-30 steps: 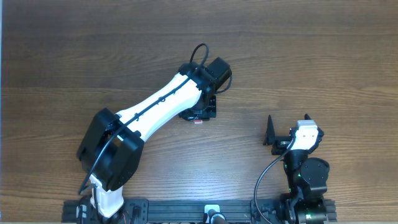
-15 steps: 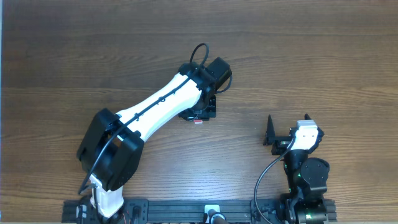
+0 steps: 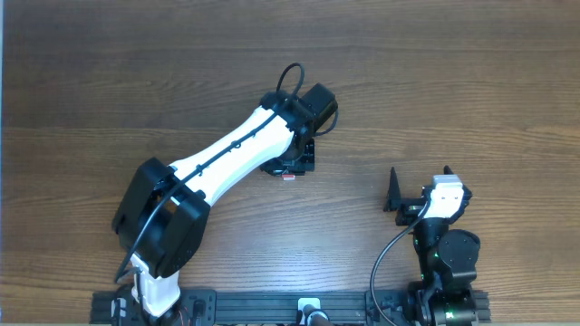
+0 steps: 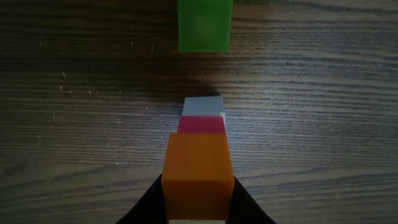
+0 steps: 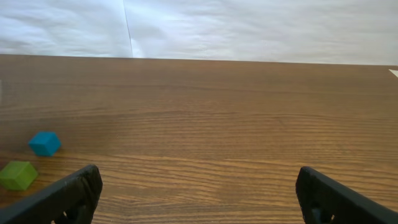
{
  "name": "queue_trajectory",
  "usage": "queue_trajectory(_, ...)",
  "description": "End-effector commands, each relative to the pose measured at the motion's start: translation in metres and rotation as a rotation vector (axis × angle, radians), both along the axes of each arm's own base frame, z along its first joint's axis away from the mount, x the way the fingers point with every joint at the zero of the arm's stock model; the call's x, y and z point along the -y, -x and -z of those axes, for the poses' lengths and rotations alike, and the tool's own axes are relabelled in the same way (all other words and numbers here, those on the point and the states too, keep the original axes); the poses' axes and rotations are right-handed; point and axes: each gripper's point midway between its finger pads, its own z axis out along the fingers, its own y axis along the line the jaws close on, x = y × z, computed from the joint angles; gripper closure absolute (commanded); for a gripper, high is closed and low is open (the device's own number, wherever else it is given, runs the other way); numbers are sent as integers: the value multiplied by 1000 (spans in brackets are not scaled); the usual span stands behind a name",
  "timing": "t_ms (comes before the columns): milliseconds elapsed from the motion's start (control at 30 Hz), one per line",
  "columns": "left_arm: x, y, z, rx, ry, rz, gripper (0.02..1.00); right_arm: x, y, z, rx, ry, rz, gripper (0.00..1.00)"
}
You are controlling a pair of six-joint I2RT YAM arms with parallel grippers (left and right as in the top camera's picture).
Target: Stack Cubes
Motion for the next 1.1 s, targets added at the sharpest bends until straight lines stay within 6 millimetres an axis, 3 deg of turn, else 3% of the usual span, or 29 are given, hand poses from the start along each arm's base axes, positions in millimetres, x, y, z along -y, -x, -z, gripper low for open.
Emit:
queue_trajectory(33,-1,-5,2,4,-6,8,895,-3,0,2,-3,3,-15,7)
queue_trajectory(1100,1,-1,-1,-13,9,8,888,-3,0,2,-3,3,-15,7)
